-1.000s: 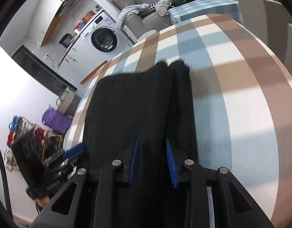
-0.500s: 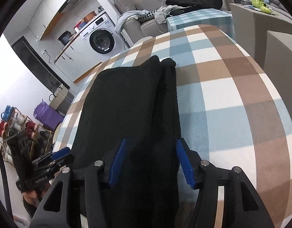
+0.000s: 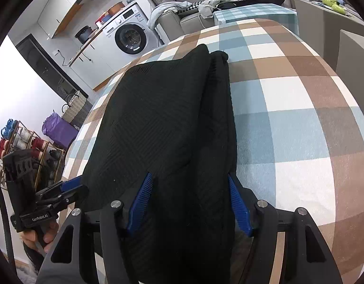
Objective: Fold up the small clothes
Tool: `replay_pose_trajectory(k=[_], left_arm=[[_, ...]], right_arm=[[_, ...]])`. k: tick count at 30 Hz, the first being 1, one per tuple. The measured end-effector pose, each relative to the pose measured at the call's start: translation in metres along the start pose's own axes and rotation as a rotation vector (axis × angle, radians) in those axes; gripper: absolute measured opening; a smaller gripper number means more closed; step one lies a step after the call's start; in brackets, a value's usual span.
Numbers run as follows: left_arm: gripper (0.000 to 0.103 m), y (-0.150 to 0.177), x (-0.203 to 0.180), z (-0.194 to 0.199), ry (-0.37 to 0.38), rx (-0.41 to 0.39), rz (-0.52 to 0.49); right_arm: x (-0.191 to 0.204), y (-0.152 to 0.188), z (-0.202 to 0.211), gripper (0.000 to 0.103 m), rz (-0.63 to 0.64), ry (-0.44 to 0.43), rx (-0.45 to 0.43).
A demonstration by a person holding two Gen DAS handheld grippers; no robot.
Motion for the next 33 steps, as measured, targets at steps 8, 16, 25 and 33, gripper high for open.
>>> replay_pose_trajectory(k=[8, 16, 25, 33], left_arm=[[0.049, 0.001, -0.004, -0.001, 0.030, -0.006, -0.003], [0.018, -0.013, 0.011, -0.005, 0.025, -0.038, 0.019], [0.018, -0.064, 0.032, -0.015, -0.076, -0.081, 0.011], [0.018, -0.097, 0.047, -0.019, -0.113, -0.102, 0.031]], right_arm=[[0.008, 0.011, 0.000, 0.062, 0.044, 0.008, 0.006], [0.019, 0.008, -0.016, 0.034, 0.103, 0.056, 0.003], [0.027, -0.034, -0.039, 0.034, 0.069, 0.106, -0.023], [0.032, -0.065, -0.052, 0.034, 0.060, 0.131, -0.042]])
Point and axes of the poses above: each gripper's, at about its wrist camera, not at the fingertips, and z roughly against the way its jaws point, x to its left, y to its underside, the point moved 8 cm from there along -z, roughly the way its jaws point, and after that the axes turned 11 degrees about x, right-handed, at the moved point
